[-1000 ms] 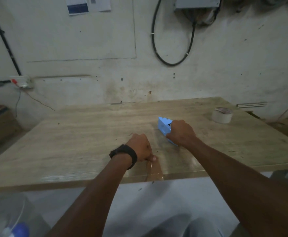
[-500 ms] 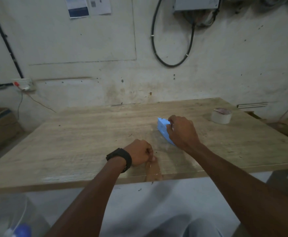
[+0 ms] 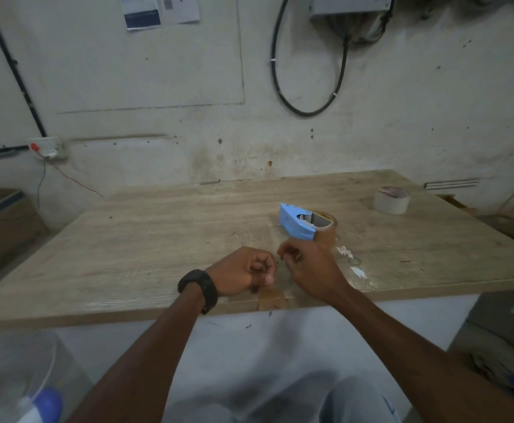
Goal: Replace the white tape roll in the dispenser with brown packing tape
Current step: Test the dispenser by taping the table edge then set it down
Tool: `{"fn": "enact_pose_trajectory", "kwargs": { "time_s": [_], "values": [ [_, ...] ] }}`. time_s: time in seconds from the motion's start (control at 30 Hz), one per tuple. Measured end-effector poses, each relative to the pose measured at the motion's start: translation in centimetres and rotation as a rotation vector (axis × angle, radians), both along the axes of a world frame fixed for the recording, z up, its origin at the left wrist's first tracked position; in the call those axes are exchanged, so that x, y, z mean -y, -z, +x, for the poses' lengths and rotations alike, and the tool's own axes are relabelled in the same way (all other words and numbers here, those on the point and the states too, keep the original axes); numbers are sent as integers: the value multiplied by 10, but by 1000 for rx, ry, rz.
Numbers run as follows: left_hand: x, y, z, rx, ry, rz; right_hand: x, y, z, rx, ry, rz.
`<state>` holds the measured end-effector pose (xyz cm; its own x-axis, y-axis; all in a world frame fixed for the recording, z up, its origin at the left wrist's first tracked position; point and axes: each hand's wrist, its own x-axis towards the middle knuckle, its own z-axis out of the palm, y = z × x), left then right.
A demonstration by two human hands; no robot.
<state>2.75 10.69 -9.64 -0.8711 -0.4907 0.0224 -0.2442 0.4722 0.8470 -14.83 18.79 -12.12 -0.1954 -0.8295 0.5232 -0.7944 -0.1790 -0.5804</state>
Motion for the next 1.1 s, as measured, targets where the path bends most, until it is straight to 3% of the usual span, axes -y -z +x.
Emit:
{"fn": "enact_pose_trajectory", "kwargs": {
  "time_s": [0.17,0.3,0.4,0.5,0.6,0.77,0.93,1.03,1.1],
  "values": [
    [-9,-5,8,-279,49,276,-22,4,12,266,-207,66],
    [-2,-17,10,-392,-76,233,-25,5,15,450,-223,76],
    [4,-15,11,-459,-307,237,-25,-1,11,511,-215,88],
    [6,-9,4,-483,-495,222,-22,-12,16,814,-318,102],
    [6,-7,-3,-520,-558,204,-13,-18,25,830,-294,66],
    [1,-3,-6,-460,-513,-126,-2,-15,32,841,-202,-15],
    [-23,15,-14,-442,-409,-23,-4,-16,35,946,-209,-22],
    [-18,26,-13,-369,-492,-457,-10,-15,33,948,-218,60],
    [-14,28,-10,-335,-553,-554,-16,-15,29,892,-216,116]
  ]
}}
